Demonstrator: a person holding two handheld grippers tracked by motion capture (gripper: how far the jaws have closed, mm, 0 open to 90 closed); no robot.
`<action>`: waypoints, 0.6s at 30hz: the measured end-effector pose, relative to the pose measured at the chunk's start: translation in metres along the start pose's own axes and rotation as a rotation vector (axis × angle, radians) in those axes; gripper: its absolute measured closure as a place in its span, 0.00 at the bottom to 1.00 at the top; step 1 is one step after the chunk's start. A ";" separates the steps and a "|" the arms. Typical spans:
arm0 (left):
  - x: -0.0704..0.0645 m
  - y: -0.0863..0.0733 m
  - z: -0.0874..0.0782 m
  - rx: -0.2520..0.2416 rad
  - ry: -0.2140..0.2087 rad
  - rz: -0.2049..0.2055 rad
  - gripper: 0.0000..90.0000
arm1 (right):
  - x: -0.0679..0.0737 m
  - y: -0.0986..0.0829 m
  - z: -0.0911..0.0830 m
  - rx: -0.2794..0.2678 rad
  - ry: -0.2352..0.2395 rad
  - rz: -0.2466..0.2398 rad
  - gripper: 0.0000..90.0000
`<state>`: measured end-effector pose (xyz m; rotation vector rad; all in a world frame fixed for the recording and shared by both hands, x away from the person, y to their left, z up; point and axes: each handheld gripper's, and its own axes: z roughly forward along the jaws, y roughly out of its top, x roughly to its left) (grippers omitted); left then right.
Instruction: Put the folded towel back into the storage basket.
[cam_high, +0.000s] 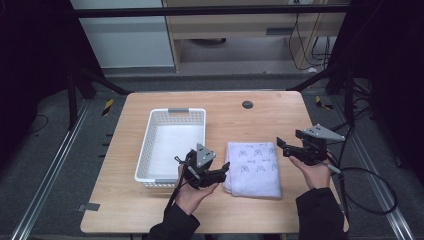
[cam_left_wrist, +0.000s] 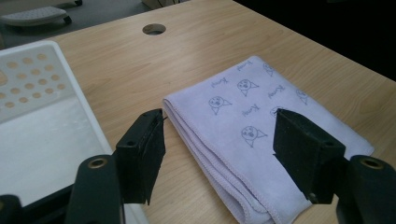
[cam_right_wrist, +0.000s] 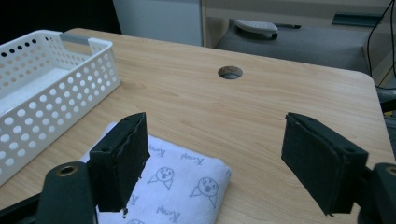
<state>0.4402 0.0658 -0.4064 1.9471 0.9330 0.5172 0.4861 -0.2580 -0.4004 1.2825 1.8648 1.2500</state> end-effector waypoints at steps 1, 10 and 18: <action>-0.001 0.000 0.002 0.006 0.002 0.005 0.37 | 0.000 -0.001 0.001 0.006 0.001 0.002 0.26; -0.012 -0.007 0.018 0.051 -0.005 0.011 0.39 | 0.005 -0.005 0.009 0.047 0.006 -0.029 0.27; -0.018 -0.016 0.032 0.094 0.002 0.019 0.39 | 0.002 -0.013 0.013 0.058 0.018 -0.007 0.29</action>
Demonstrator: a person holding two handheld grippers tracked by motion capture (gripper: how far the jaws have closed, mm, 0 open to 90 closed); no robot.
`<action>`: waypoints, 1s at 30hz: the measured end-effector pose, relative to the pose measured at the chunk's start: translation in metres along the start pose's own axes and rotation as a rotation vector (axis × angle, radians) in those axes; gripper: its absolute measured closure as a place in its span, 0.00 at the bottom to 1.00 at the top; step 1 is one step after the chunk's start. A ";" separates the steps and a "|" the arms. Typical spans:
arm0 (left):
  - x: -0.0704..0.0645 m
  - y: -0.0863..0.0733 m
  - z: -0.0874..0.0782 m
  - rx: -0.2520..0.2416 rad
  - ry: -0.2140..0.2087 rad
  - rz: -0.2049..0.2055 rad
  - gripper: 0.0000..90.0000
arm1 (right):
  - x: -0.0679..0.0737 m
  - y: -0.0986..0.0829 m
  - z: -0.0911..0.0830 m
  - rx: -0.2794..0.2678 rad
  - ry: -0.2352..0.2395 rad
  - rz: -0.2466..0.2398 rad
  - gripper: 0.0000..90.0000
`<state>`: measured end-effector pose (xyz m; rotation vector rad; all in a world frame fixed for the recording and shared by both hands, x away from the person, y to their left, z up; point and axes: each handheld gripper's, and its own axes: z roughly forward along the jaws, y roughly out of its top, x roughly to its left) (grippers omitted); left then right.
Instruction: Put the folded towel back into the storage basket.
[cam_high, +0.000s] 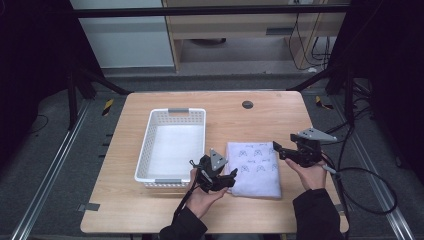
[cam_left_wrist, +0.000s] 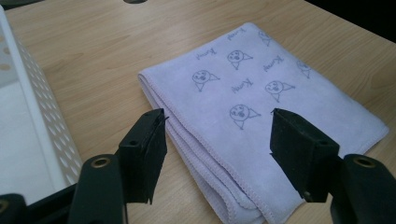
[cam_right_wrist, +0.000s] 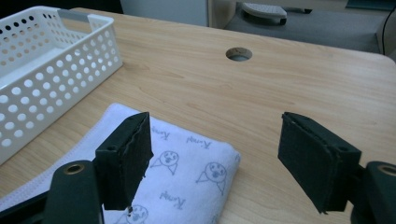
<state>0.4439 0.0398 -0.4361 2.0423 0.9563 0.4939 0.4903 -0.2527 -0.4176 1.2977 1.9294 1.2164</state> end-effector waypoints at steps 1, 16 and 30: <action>-0.001 -0.001 0.002 0.003 0.001 -0.001 0.39 | -0.001 -0.003 0.002 0.005 0.001 -0.001 0.29; -0.008 -0.012 0.025 0.067 0.039 -0.027 0.40 | 0.000 -0.021 0.023 0.090 0.017 -0.007 0.34; -0.009 -0.022 0.034 0.101 0.051 -0.031 0.41 | -0.005 -0.035 0.035 0.138 0.015 0.006 0.34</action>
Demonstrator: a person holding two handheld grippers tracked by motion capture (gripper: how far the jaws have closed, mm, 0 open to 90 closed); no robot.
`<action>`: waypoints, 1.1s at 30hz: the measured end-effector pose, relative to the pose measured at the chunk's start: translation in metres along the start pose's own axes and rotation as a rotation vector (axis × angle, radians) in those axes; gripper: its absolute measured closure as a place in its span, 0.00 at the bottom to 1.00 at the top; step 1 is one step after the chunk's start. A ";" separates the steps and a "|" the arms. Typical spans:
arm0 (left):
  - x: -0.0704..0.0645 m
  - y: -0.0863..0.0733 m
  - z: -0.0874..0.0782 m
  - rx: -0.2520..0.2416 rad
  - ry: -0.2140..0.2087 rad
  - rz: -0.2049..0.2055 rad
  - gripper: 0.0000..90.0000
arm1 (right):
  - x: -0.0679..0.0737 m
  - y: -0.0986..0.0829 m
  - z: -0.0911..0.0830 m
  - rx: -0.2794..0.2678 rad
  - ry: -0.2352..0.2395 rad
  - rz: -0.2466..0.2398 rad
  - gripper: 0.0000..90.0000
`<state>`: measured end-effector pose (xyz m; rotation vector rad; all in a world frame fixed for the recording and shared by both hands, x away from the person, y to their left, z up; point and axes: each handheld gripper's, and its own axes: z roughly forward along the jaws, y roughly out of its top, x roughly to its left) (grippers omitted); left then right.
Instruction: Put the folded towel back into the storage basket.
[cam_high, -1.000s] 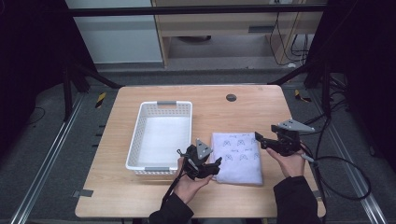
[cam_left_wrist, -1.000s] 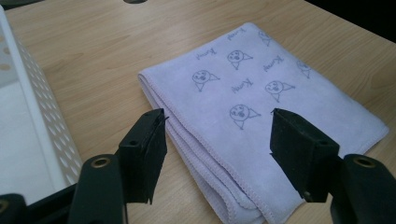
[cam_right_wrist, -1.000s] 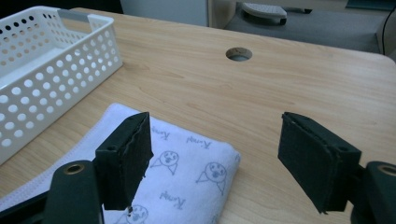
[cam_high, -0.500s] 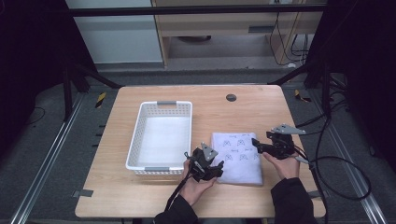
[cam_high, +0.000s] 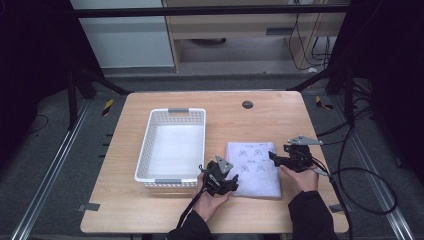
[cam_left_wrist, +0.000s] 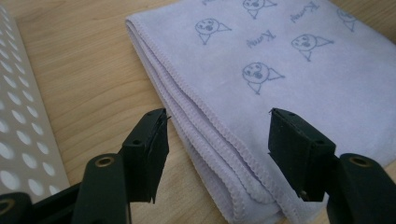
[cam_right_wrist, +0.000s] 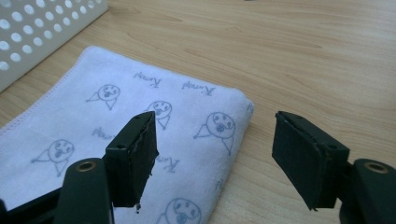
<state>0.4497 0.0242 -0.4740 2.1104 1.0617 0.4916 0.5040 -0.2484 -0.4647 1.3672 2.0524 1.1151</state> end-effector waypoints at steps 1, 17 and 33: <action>0.000 -0.001 0.001 0.002 0.002 0.001 0.41 | 0.000 -0.001 0.001 0.007 0.001 0.002 0.34; -0.006 -0.012 0.010 -0.010 0.026 -0.025 0.38 | 0.001 -0.010 0.019 0.061 0.000 0.002 0.36; -0.008 -0.020 0.015 -0.029 0.034 -0.063 0.39 | 0.002 -0.018 0.029 0.113 0.034 0.061 0.47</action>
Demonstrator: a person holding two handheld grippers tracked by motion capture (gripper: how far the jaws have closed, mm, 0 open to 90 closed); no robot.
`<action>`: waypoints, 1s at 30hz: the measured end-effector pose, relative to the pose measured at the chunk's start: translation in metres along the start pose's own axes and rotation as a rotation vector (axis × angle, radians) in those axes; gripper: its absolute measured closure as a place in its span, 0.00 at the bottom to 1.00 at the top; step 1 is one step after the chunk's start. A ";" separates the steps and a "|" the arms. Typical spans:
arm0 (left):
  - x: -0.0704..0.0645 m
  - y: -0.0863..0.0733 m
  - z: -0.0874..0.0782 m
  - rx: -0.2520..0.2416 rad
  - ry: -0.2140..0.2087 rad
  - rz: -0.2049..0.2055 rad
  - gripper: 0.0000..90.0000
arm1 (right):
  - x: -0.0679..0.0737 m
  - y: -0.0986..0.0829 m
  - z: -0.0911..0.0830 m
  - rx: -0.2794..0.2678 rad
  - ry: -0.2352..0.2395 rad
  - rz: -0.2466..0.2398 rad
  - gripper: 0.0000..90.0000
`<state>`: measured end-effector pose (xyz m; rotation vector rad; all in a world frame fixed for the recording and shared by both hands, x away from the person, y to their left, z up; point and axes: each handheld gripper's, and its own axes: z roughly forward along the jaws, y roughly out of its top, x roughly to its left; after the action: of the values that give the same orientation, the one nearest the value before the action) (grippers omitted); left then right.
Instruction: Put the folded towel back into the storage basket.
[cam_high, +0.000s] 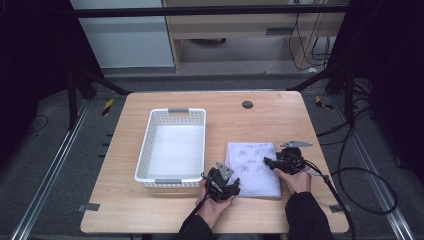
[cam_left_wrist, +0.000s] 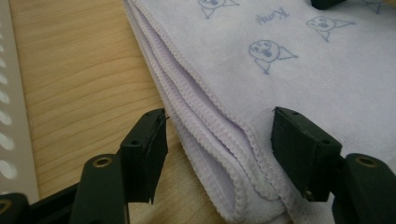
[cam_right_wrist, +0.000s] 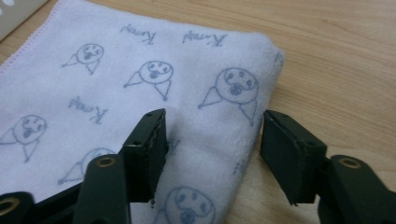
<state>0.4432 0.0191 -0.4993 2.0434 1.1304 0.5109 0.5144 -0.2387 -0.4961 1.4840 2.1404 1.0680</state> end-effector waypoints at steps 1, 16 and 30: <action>0.000 0.000 0.000 0.000 -0.004 -0.009 0.40 | 0.000 0.000 0.000 0.000 0.004 0.000 0.48; -0.004 -0.001 0.000 -0.001 -0.065 -0.055 0.67 | 0.000 -0.001 0.002 0.015 0.056 0.055 0.67; 0.000 -0.001 -0.003 -0.027 -0.106 -0.079 0.83 | 0.003 -0.001 -0.002 0.001 0.055 0.054 0.80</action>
<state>0.4411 0.0210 -0.4979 1.9702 1.1299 0.3728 0.5119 -0.2371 -0.4950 1.5380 2.1494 1.1390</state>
